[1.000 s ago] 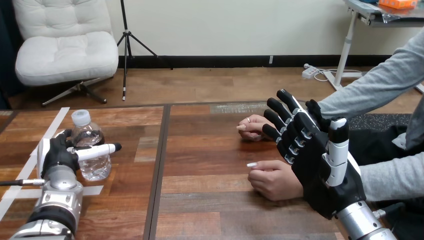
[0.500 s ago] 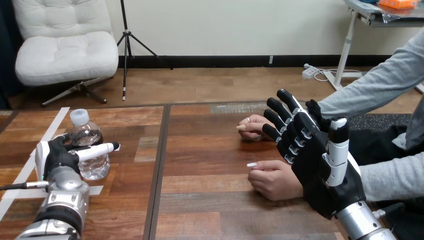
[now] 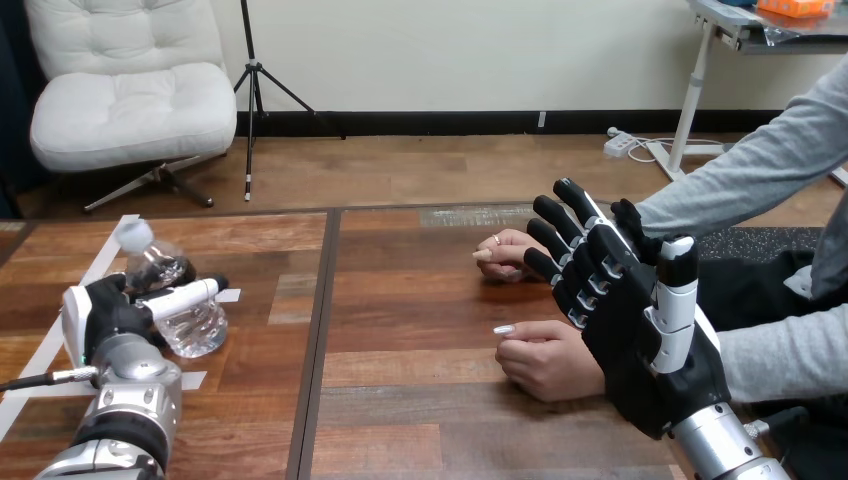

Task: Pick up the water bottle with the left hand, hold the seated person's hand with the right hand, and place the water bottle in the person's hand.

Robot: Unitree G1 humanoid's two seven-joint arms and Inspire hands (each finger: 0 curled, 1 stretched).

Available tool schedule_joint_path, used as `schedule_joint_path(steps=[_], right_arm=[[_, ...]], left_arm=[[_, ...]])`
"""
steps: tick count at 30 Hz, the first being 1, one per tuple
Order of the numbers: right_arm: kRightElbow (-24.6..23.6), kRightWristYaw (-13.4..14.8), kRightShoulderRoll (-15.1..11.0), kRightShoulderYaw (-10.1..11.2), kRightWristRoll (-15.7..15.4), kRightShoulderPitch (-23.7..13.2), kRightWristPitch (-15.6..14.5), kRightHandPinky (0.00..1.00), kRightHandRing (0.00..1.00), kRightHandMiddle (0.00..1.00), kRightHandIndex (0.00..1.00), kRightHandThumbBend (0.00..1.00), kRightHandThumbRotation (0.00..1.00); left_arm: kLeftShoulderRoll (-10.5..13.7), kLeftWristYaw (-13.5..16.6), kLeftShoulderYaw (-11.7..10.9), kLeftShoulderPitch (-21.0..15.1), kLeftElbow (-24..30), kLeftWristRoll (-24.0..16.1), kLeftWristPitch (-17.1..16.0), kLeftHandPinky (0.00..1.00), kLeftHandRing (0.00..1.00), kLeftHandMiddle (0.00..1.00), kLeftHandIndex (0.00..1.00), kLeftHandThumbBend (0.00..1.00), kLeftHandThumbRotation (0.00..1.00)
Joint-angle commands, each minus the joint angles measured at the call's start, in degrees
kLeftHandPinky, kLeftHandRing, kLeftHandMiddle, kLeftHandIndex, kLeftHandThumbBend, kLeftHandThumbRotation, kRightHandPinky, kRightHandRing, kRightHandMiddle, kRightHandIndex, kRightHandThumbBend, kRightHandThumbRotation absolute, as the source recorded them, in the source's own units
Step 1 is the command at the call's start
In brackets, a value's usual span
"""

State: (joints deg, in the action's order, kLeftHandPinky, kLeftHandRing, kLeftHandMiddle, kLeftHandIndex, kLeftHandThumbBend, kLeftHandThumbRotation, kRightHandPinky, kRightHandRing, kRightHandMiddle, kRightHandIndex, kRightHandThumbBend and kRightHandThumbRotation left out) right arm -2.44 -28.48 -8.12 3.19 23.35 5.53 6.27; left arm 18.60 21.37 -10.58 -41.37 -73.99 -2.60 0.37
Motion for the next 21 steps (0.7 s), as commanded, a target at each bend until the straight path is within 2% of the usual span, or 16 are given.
schedule_joint_path(steps=[1, 12, 21], right_arm=[[-3.00, 0.12, 0.76, 0.60, 0.85, -1.40, 1.37, 1.00, 0.99, 0.98, 1.00, 1.00, 1.00], [-2.90, 0.17, 0.95, 0.71, 0.68, -1.41, 1.63, 1.00, 0.99, 0.98, 1.00, 1.00, 1.00], [-2.88, -0.01, 1.15, 0.84, 0.88, -1.46, 1.29, 1.00, 0.99, 0.98, 1.00, 1.00, 1.00]], left_arm=[[-0.75, 0.78, -0.65, -3.32, -0.11, 0.43, -2.16, 0.40, 0.47, 0.52, 0.49, 0.79, 0.00], [-0.86, 1.56, -1.51, -3.30, -0.25, 0.70, -2.96, 0.34, 0.39, 0.44, 0.46, 0.73, 0.00], [-0.70, 0.94, -2.06, -3.23, -0.30, 1.05, -3.21, 0.33, 0.38, 0.42, 0.45, 0.73, 0.00]])
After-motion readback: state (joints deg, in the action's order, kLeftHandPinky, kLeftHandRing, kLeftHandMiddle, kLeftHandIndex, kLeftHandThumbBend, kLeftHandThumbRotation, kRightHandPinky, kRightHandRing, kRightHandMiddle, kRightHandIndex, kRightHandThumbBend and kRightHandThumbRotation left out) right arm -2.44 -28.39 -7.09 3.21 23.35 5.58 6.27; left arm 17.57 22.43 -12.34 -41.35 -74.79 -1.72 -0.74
